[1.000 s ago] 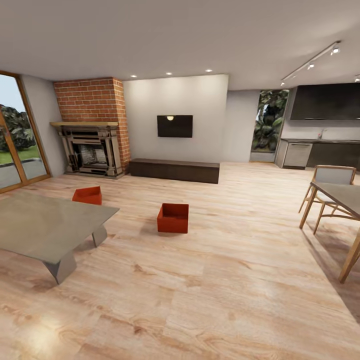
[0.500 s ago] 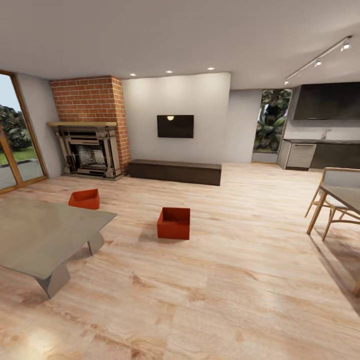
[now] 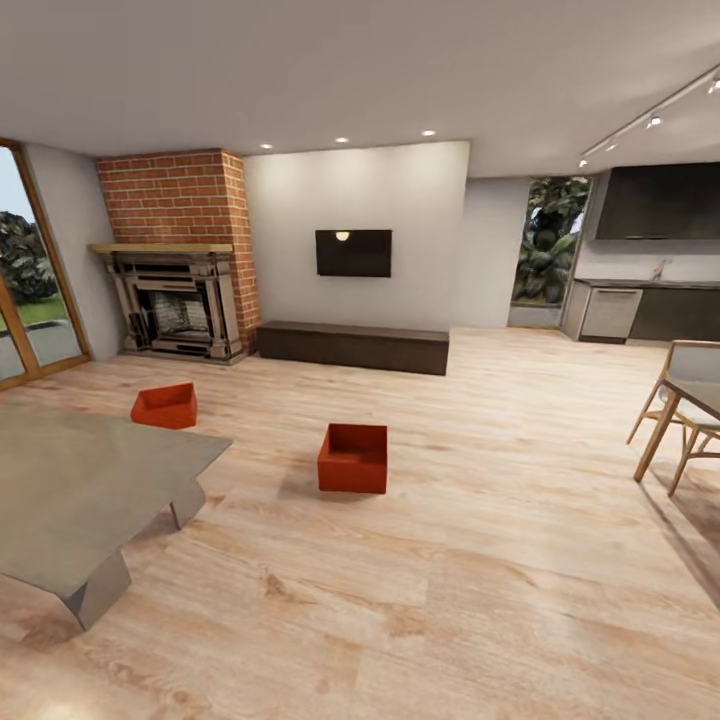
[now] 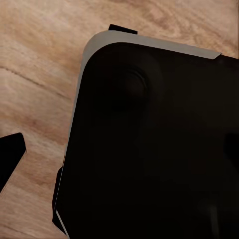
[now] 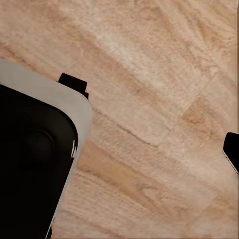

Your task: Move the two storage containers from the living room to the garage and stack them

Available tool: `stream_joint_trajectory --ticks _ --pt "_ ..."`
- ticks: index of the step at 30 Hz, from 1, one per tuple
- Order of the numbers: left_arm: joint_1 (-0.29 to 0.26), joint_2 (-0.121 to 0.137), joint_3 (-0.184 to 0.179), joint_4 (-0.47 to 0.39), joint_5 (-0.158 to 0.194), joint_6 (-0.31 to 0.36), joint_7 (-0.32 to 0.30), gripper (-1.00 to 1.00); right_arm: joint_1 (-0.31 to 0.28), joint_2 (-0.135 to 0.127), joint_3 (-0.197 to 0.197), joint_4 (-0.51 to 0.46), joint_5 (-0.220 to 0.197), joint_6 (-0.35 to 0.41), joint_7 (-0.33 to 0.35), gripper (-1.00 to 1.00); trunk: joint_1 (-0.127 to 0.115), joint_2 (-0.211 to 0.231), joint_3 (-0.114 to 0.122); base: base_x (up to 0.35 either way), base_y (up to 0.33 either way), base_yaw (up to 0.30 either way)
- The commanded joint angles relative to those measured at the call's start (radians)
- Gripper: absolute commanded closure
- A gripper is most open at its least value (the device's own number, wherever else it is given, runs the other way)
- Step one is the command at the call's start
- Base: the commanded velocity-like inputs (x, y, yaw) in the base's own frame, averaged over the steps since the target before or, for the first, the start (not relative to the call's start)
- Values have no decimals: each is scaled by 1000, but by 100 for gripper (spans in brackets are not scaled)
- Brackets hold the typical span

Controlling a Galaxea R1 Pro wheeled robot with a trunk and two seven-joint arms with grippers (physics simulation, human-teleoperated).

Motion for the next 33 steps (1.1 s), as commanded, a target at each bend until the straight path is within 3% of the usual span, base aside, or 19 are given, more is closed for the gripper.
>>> stream_joint_trajectory --ticks 1,33 --pt "0 0 0 0 5 -2 0 -100 -1 1 8 3 -10 -6 -1 -100 1 0 -1 326 112 0" --pt "0 0 -3 0 1 -21 0 -100 -1 2 8 3 -7 -6 -1 -100 1 0 -1 308 87 0"
